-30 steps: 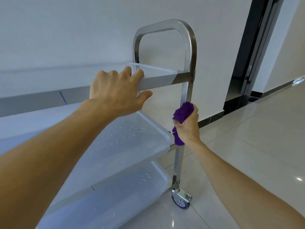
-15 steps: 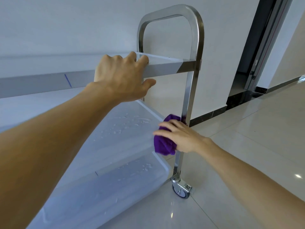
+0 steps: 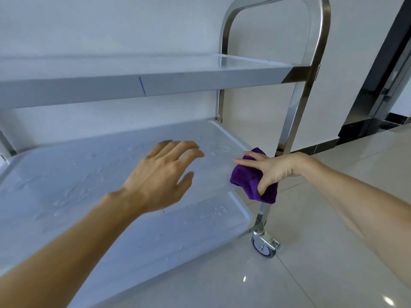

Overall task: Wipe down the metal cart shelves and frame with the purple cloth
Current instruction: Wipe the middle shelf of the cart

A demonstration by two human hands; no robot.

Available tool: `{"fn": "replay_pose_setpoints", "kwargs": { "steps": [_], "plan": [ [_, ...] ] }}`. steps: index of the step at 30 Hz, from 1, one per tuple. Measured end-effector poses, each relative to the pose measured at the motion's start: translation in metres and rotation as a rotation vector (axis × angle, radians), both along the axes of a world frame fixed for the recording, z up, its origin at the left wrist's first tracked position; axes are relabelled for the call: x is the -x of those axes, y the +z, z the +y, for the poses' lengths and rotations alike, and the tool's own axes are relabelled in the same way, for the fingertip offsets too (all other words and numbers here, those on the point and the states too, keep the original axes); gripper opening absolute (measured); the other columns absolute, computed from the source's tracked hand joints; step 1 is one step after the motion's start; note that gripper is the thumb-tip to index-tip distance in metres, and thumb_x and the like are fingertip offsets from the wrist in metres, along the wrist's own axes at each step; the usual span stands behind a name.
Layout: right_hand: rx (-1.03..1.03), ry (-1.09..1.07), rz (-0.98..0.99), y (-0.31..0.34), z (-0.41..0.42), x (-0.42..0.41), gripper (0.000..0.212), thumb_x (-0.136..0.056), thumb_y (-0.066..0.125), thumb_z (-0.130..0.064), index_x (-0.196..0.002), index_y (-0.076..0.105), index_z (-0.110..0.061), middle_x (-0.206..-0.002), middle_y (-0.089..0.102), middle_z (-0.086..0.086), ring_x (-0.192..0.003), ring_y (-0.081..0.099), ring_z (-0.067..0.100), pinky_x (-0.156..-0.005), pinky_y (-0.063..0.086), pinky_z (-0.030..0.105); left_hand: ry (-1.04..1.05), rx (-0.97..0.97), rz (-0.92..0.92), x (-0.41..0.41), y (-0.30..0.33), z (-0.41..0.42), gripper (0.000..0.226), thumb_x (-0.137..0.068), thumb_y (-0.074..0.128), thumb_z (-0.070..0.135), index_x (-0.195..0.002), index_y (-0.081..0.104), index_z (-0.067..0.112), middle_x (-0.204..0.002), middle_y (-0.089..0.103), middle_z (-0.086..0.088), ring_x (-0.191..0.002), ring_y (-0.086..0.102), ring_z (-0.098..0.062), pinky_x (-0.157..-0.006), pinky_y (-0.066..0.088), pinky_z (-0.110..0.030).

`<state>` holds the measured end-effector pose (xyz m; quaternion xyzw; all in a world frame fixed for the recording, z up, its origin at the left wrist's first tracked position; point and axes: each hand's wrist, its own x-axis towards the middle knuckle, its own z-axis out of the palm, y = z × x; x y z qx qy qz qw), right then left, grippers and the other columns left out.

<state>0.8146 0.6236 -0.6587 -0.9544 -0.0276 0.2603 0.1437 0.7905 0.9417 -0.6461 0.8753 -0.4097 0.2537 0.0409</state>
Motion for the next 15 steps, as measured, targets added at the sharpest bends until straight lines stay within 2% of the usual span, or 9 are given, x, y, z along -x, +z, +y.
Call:
{"fn": "replay_pose_setpoints", "kwargs": {
  "steps": [2, 5, 8, 10, 13, 15],
  "plan": [
    [0.009, 0.0, -0.01, -0.004, -0.002, -0.001, 0.118, -0.055, 0.079, -0.04, -0.143, 0.006, -0.068, -0.156, -0.013, -0.029, -0.15, -0.006, 0.014, -0.118, 0.027, 0.038, 0.17, 0.053, 0.222, -0.006, -0.027, 0.024, 0.042, -0.096, 0.058, 0.028, -0.137, 0.053, 0.023, -0.144, 0.048, 0.003, -0.127, 0.051, -0.026, -0.11, 0.033, -0.039],
    [0.138, 0.043, -0.169, -0.023, 0.001, 0.002, 0.115, -0.062, 0.081, -0.044, -0.142, 0.001, -0.066, -0.155, -0.012, -0.026, -0.149, -0.008, 0.018, -0.12, 0.018, 0.042, 0.302, 0.12, 0.403, -0.015, -0.052, 0.037, 0.043, -0.099, 0.051, 0.039, -0.14, 0.05, 0.027, -0.147, 0.042, 0.006, -0.132, 0.045, -0.023, -0.111, 0.031, -0.039],
    [0.169, 0.042, -0.41, -0.042, 0.007, 0.01, 0.108, -0.067, 0.08, -0.043, -0.144, 0.006, -0.061, -0.156, -0.004, -0.019, -0.148, -0.001, 0.024, -0.12, 0.011, 0.044, 0.297, 0.146, 0.407, -0.015, -0.071, 0.025, 0.04, -0.102, 0.039, 0.045, -0.136, 0.052, 0.027, -0.142, 0.047, 0.009, -0.13, 0.044, -0.02, -0.11, 0.03, -0.036],
    [0.18, 0.066, -0.461, -0.045, 0.008, 0.011, 0.109, -0.067, 0.079, -0.043, -0.145, 0.004, -0.059, -0.157, -0.004, -0.016, -0.148, 0.001, 0.026, -0.12, 0.012, 0.045, 0.287, 0.107, 0.336, -0.014, -0.077, 0.019, 0.043, -0.103, 0.025, 0.045, -0.132, 0.053, 0.029, -0.137, 0.051, 0.011, -0.127, 0.046, -0.019, -0.108, 0.031, -0.036],
    [0.21, 0.084, -0.236, -0.027, 0.004, 0.006, 0.12, -0.063, 0.079, -0.046, -0.144, -0.008, -0.062, -0.157, -0.016, -0.021, -0.15, -0.008, 0.021, -0.12, 0.014, 0.045, 0.29, 0.075, 0.308, -0.014, -0.078, 0.021, 0.046, -0.102, 0.021, 0.045, -0.132, 0.053, 0.029, -0.136, 0.052, 0.011, -0.126, 0.047, -0.02, -0.107, 0.033, -0.036],
    [0.206, 0.074, -0.058, -0.01, 0.003, 0.002, 0.13, -0.053, 0.082, -0.061, -0.141, -0.014, -0.067, -0.155, -0.024, -0.026, -0.15, -0.015, 0.014, -0.121, 0.018, 0.044, 0.286, 0.071, 0.297, -0.014, -0.077, 0.023, 0.049, -0.101, 0.02, 0.047, -0.132, 0.053, 0.028, -0.135, 0.053, 0.011, -0.126, 0.048, -0.019, -0.107, 0.034, -0.037]
  ]
}}
